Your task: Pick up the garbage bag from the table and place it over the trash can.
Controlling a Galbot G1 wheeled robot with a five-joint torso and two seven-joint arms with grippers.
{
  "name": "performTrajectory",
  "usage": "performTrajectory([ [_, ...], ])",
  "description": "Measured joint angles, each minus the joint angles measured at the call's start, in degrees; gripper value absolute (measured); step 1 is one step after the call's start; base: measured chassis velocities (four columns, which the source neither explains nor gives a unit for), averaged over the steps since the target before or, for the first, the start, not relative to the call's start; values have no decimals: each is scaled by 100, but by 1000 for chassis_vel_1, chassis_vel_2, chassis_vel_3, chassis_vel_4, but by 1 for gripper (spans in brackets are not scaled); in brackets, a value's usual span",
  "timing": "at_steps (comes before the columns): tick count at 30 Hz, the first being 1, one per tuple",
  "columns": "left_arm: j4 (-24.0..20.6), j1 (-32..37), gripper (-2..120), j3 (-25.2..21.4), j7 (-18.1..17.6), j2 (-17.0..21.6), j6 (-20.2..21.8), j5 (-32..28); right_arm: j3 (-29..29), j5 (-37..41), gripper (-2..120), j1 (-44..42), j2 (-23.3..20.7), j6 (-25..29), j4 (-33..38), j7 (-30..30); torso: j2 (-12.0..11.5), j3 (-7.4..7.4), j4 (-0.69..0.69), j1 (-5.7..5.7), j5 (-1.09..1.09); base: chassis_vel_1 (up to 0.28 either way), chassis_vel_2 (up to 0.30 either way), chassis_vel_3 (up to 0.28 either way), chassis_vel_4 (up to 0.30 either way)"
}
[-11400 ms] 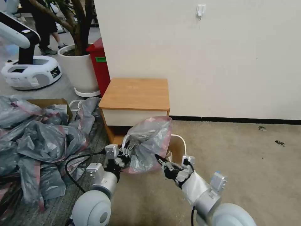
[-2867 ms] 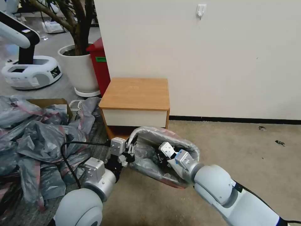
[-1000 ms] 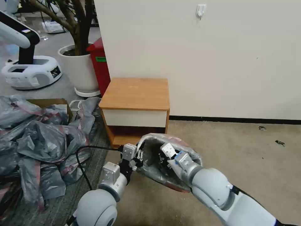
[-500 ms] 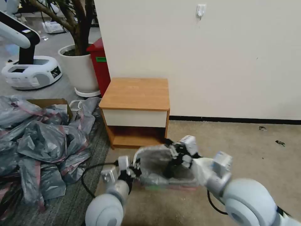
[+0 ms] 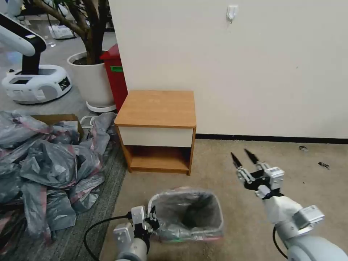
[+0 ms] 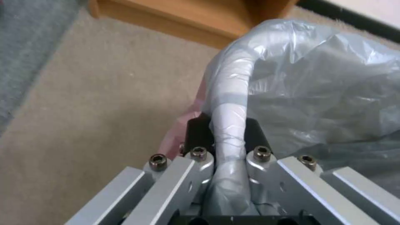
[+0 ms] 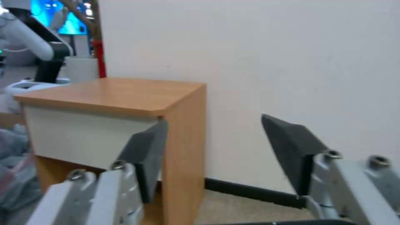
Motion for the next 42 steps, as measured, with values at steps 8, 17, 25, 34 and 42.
performTrajectory([
  [8,484,-248,5,64,471,27,12,7,66,115,96,-55,9,84,-213,295,0,0,0,0,0,0,0,0,0],
  [17,536,-304,23,144,453,-23,181,44,33,177,100,-21,-21,45,-235,309,0,0,1,0,1,0,0,0,0],
  [25,471,-285,50,84,445,30,232,372,33,180,100,-36,71,-9,-185,326,0,1,-2,0,-3,0,0,0,0],
  [34,225,-283,81,-27,607,151,216,642,37,398,100,-124,187,-326,22,467,0,1,-2,0,-2,0,0,0,0],
  [42,-239,-280,100,-740,1481,185,-211,978,148,406,100,-291,299,-432,265,532,0,1,-1,0,-1,0,0,0,0],
])
